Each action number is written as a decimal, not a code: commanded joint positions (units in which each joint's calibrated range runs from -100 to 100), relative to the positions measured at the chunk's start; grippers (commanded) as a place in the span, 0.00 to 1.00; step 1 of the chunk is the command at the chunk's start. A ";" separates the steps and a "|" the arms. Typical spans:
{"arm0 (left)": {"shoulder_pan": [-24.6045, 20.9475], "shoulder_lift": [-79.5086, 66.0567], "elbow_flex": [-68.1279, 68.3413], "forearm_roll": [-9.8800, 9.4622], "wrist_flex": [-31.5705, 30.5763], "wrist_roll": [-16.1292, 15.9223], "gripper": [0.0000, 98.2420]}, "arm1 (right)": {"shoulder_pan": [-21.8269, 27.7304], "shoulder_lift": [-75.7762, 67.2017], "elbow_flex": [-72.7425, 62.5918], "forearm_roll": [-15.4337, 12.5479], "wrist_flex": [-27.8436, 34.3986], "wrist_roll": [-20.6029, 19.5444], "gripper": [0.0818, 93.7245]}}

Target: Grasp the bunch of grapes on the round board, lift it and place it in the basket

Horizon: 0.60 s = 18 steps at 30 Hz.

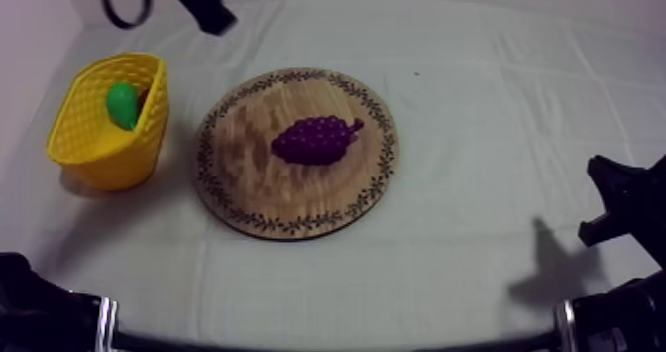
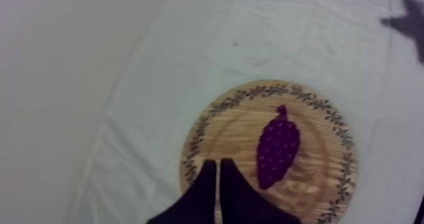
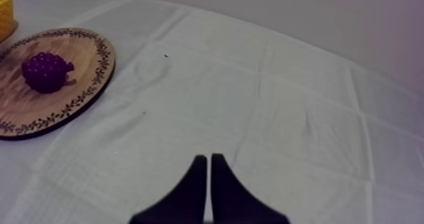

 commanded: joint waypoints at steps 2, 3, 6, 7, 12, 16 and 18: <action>1.93 6.40 -0.52 -0.44 0.33 0.55 0.00 | 0.02 -0.01 -0.03 0.01 0.04 0.00 0.00; 2.31 7.84 -0.61 -0.61 0.38 0.71 0.00 | 0.02 -0.01 -0.03 0.01 0.04 0.00 0.00; 3.17 11.80 -1.04 -0.97 0.45 1.06 0.00 | 0.02 -0.01 -0.03 0.01 0.04 0.00 0.00; 3.37 13.05 -1.28 -1.04 0.46 1.11 0.00 | 0.02 -0.01 -0.03 0.01 0.04 0.00 0.00; 4.24 18.66 -3.46 -1.42 0.40 1.46 0.00 | 0.02 -0.01 -0.03 0.01 0.04 0.00 0.00; 4.16 21.56 -5.13 -1.48 -0.25 1.58 0.00 | 0.02 -0.01 -0.03 0.01 0.04 0.00 0.00; 3.90 22.37 -5.40 -1.47 -0.85 1.14 0.00 | 0.02 -0.01 -0.03 0.01 0.04 0.00 0.00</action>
